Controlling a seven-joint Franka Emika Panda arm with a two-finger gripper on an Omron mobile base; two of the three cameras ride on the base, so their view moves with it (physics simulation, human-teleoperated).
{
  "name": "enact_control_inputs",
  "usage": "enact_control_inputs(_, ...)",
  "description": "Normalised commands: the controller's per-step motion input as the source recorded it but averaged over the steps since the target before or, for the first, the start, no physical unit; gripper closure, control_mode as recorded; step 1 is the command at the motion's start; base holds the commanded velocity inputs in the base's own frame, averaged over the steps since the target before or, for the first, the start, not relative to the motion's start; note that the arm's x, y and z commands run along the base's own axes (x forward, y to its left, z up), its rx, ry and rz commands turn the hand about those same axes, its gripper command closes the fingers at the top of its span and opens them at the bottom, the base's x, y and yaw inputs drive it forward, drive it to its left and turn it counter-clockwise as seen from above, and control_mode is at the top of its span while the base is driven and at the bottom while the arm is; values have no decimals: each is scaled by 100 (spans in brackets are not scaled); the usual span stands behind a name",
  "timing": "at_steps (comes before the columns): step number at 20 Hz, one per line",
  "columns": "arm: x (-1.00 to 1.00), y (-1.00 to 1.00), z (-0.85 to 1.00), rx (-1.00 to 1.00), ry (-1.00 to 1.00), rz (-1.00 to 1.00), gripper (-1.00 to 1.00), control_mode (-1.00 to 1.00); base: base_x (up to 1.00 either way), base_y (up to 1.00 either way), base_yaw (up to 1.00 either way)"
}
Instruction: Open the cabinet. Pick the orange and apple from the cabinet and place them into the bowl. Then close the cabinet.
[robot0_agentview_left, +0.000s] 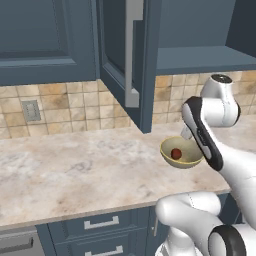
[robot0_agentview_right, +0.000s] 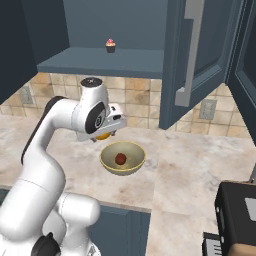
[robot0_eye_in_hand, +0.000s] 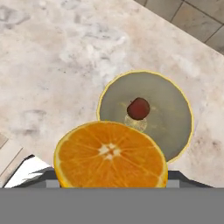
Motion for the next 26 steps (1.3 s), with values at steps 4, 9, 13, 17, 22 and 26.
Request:
enact_control_inputs(4, 91, -40, -51, 0, 10, 0, 100, -100, 0, 0, 0)
enact_control_inputs(9, 81, -38, -68, 0, 12, 0, 100, -100, 0, 0, 0)
enact_control_inputs(13, 30, -14, -66, 0, 9, 0, 100, -100, 0, 0, 0)
enact_control_inputs(17, 12, 0, -31, 0, 1, 0, -100, -100, 0, 0, 0)
enact_control_inputs(22, 7, 1, -3, 0, -1, -1, -100, -100, 0, 0, 0)
enact_control_inputs(26, 36, 0, 0, 0, -5, -1, -100, -100, 0, 0, 0)
